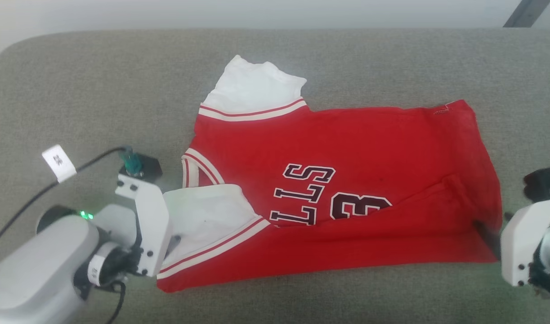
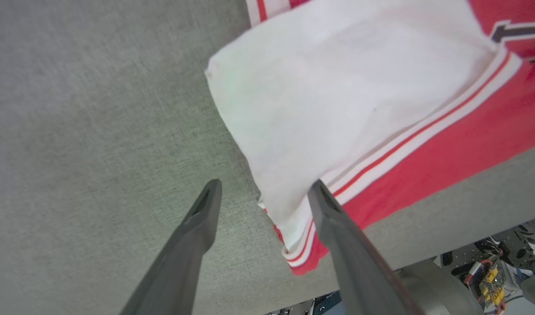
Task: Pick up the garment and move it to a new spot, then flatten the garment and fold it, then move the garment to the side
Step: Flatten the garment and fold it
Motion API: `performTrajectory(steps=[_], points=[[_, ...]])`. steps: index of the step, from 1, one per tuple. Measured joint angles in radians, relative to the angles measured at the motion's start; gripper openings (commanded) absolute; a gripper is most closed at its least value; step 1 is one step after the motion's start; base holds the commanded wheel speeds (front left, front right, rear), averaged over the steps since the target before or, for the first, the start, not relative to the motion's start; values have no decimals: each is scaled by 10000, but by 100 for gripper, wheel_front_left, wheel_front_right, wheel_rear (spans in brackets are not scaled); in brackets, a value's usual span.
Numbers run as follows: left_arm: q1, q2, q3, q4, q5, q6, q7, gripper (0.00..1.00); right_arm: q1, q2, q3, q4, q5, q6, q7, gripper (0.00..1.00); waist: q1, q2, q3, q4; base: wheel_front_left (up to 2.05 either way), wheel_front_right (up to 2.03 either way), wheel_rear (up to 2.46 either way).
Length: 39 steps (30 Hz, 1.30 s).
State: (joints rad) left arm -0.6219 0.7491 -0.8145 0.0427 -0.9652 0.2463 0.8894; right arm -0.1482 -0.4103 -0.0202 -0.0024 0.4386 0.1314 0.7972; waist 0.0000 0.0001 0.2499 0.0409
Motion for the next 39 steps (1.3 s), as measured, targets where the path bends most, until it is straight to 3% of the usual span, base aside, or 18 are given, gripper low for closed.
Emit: performTrajectory(steps=[5, 9, 19, 24, 30, 39], points=[[-645, 242, 148, -454, 244, 29, 282, 100, -11, 182, -510, -644, -113, 0, -504, 100, 0, 0, -57, -164, 0, 0, 0], [-1388, 142, 382, -280, 464, -232, -17, 100, -293, 545, -552, -1235, -357, 0, -1499, 100, 0, 0, 20, -396, 0, 0, 0], [-3375, -548, 834, 2023, 1285, -1494, -1990, 100, -1584, 1526, -209, -2098, -1770, -2, -6144, 100, 0, 0, 569, -1287, 0, 0, 0], [-4340, -775, 922, 3283, 1678, -2057, -2658, 100, -1813, 1962, 56, -1973, -2226, 2, -7846, 100, 0, 0, 1016, -1797, 0, 0, 0], [-5325, -907, 878, 4623, 1820, -2573, -2663, 100, -1870, 2336, 247, -1584, -2359, 2, -8635, 100, 0, 0, 1635, -2379, 0, 0, 0], [-6247, -957, 895, 6123, 1808, -2876, -2295, 100, -1960, 2614, 290, -1185, -2205, 2, -8930, 100, 0, 0, 2516, -3086, 0, 0, 0]])
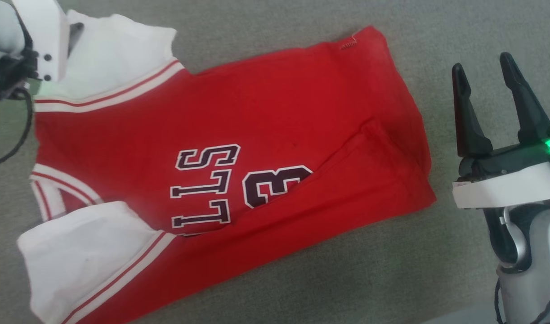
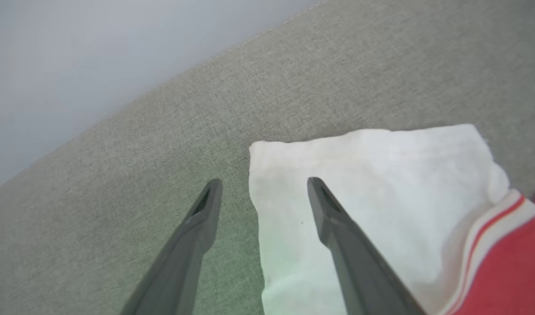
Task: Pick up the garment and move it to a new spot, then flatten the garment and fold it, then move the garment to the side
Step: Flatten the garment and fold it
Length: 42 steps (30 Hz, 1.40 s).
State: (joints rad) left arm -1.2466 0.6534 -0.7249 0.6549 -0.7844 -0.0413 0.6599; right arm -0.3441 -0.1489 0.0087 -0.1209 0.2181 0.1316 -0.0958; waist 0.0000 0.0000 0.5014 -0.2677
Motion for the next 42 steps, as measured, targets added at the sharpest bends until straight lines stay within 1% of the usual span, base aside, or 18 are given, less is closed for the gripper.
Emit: performTrajectory(steps=[5, 8, 12, 13, 14, 15, 17, 19, 22, 24, 26, 30, 31, 36, 42], points=[[-251, -75, -46, 520, -19, 2, 322, 100, -95, -12, 65, 90, 44, 0, 2, 100, 0, 0, 281, -148, 0, 0, 0], [-403, -194, -86, 922, -75, 67, 706, 100, -135, -12, 153, 196, 109, 0, 96, 100, 0, 0, 420, -200, 0, 0, 0], [-699, -293, -63, 1365, -90, 196, 838, 100, -349, -40, 360, 244, 209, -2, 364, 100, 0, 0, 555, -294, 0, 0, 0], [-742, -337, -12, 1509, -173, 247, 915, 71, -357, -38, 431, 268, 280, 0, 493, 100, 0, 0, 582, -318, 0, 0, 0], [-806, -368, 6, 1634, -221, 282, 1016, 22, -364, -44, 491, 288, 343, -2, 619, 100, 1, 0, 610, -343, 0, 0, 0], [-875, -416, 56, 1795, -299, 322, 1160, 0, -411, -67, 562, 293, 408, -2, 767, 100, 0, 0, 634, -366, 0, 0, 0], [-936, -533, 161, 1996, -483, 433, 1452, 0, -600, -190, 811, 290, 552, -2, 1166, 100, 0, 0, 662, -399, 0, 0, 0], [-1004, -600, 140, 2080, -522, 433, 1544, 0, -888, -332, 1047, 297, 719, 0, 1668, 100, 0, 0, 692, -425, 0, 0, 0], [-1099, -671, 136, 2203, -617, 428, 1630, 0, -1656, -571, 1300, 426, 1106, -2, 2443, 100, 0, 0, 739, -414, 0, 0, 0], [-1143, -765, 127, 2234, -617, 422, 1616, 0, -2268, -677, 1384, 757, 1365, 0, 2930, 100, 0, 0, 769, -365, 0, 0, 0], [-1217, -895, 73, 2278, -616, 395, 1593, 0, -2921, -922, 1603, 1235, 1467, -2, 3371, 100, 0, 0, 800, -282, 0, 0, 0], [-1322, -1037, 27, 2387, -612, 322, 1473, 0, -4142, -1197, 2163, 2380, 1802, 4, 4199, 100, 0, 0, 848, -126, 0, 0, 0], [-1382, -1139, 15, 2468, -608, 322, 1425, 0, -4635, -1313, 2428, 3085, 2023, -6, 4711, 100, 0, 0, 870, -53, 0, 0, 0], [-1499, -1310, 0, 2648, -616, 247, 1287, 0, -5481, -1496, 3055, 4665, 2569, 0, 6009, 100, 0, 1, 920, 88, 0, 0, 0], [-1639, -1467, -27, 2874, -639, 174, 1154, 0, -6209, -1599, 3835, 5812, 3444, 0, 7005, 100, 0, 1, 979, 181, 0, 0, 0]])
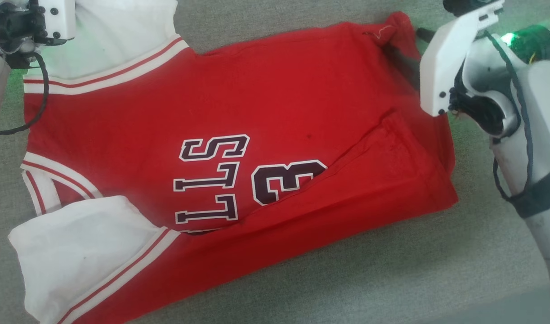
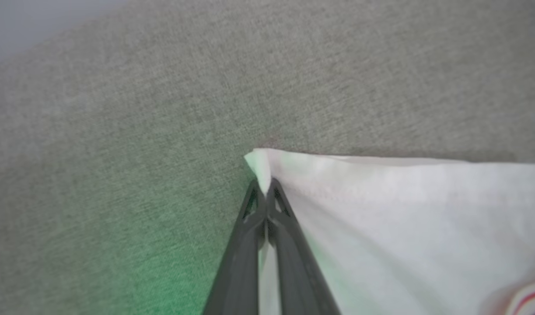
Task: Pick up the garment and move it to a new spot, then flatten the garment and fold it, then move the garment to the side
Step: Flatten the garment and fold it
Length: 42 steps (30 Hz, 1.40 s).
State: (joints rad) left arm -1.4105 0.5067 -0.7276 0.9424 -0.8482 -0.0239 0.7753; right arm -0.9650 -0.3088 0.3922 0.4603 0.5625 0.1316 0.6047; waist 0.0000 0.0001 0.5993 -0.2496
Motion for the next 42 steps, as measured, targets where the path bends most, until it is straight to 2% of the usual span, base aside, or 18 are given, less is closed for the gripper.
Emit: performTrajectory(steps=[1, 3, 10, 15, 23, 30, 35, 39, 42], points=[[-21, -25, -6, 48, -8, -31, -29, 0, -142, -6, 92, 169, 140, 0, 119, 100, 0, 0, 1, 13, 0, 0, 0], [-42, -86, -17, 125, -8, -61, -132, 0, -400, -42, 330, 537, 309, -2, 301, 0, 0, 0, 6, 54, 0, 0, 0], [-86, -389, -130, 370, 23, -215, -583, 0, -872, -167, 844, 1308, 548, 2, 46, 0, 0, -1, -161, 332, 0, 0, 0], [-74, -441, -347, 522, 180, -391, -792, 0, -870, -537, 1078, 1438, 621, 0, -339, 0, 0, -1, -491, 624, 0, 0, 0], [-81, -644, -650, 59, 253, -752, -826, 0, -262, -1348, 1179, 951, 673, 0, -723, 0, 0, -1, -1315, 1278, 0, 0, 0], [372, -554, -963, -1122, 291, -813, -470, 0, 670, -1975, 943, 228, 792, 0, -594, 0, 0, -1, -2240, 1894, 0, 0, 0], [1318, -203, -1093, -2863, 84, -322, 203, 0, 1661, -2431, 564, -428, 849, 0, -364, 0, 0, -1, -2891, 2321, 0, 0, 0], [2390, 506, -1287, -4918, -52, 405, 997, 0, 2622, -2754, 278, -988, 913, 0, 61, 0, 0, 0, -3330, 2622, 0, 0, 0], [3250, 1127, -1333, -6817, -142, 1175, 1496, 0, 3294, -2945, -38, -1398, 943, 0, 337, 0, 0, 0, -3574, 2813, 0, 0, 0]])
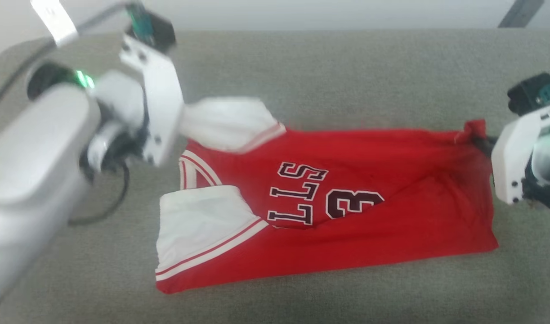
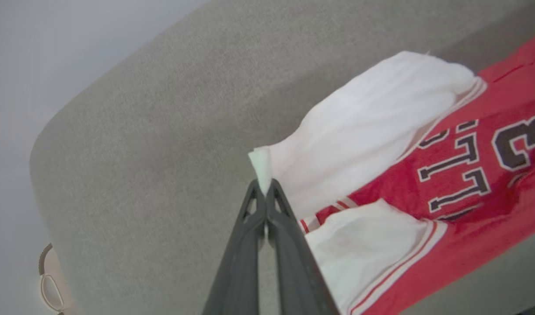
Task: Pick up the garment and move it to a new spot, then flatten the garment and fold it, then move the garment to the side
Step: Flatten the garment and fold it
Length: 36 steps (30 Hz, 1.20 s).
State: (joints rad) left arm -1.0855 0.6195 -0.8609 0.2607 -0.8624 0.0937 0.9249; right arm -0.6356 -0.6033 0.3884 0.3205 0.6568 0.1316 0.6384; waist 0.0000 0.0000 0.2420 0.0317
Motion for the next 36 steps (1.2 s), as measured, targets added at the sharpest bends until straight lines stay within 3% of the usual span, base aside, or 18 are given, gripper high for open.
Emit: performTrajectory(steps=[4, 5, 10, 14, 18, 19, 21, 22, 23, 25, 26, 27, 36], points=[[1246, 855, -61, -2372, -136, 1041, 520, 0, 937, -73, -470, -408, 15, 0, 405, 0, 0, 0, -223, 164, 0, 0, 0], [1246, 855, -61, -2372, -136, 1041, 520, 0, 937, -73, -470, -408, 15, 0, 405, 0, 0, 0, -223, 164, 0, 0, 0], [2574, 1369, -148, -3908, -433, 1883, 662, 0, 1908, 105, -963, -727, -84, 0, 706, 0, 0, 0, -376, 229, 0, 0, 0], [3433, 1442, -211, -4050, -742, 2150, 391, 0, 2412, 495, -1168, -815, -245, 0, 936, 0, 0, 0, -449, 183, 0, 0, 0], [4091, 1248, -297, -3524, -988, 2080, -61, 0, 2674, 848, -1285, -708, -453, 0, 1101, 0, 0, 0, -547, 144, 0, 0, 0], [4195, 1198, -299, -3304, -1083, 2031, -184, 0, 2684, 922, -1300, -662, -523, 0, 1101, 16, 0, 0, -575, 127, 0, 0, 0], [4354, 1066, -301, -2846, -1202, 1900, -387, 0, 2686, 1026, -1304, -579, -671, 0, 1097, 38, 0, 0, -640, 109, 0, 0, 0], [4409, 1007, -320, -2661, -1221, 1768, -485, 4, 2686, 1074, -1285, -575, -690, -2, 1095, 58, 0, 0, -680, 101, 0, 0, 0], [4455, 965, -339, -2504, -1227, 1622, -577, 17, 2686, 1122, -1269, -579, -690, -2, 1068, 100, -1, 0, -723, 97, 0, 0, 0], [4510, 909, -334, -2197, -1331, 1461, -717, 38, 2685, 1193, -1246, -585, -681, 0, 1074, 100, 0, 0, -828, 90, 0, 0, 0], [4514, 913, -326, -2104, -1315, 1369, -867, 79, 2688, 1204, -1233, -593, -639, 0, 1112, 100, 0, 0, -888, 89, 0, 0, 0], [4515, 907, -282, -2038, -1304, 1296, -1053, 100, 2707, 1210, -1239, -627, -564, -2, 1147, 100, 0, 0, -954, 90, 0, 0, 0], [5003, 907, 90, -2050, -1118, 1095, -2704, 100, 3129, 1158, -2104, -993, -514, 0, 1126, 100, 0, 0, -1513, 233, 0, 0, 0]])
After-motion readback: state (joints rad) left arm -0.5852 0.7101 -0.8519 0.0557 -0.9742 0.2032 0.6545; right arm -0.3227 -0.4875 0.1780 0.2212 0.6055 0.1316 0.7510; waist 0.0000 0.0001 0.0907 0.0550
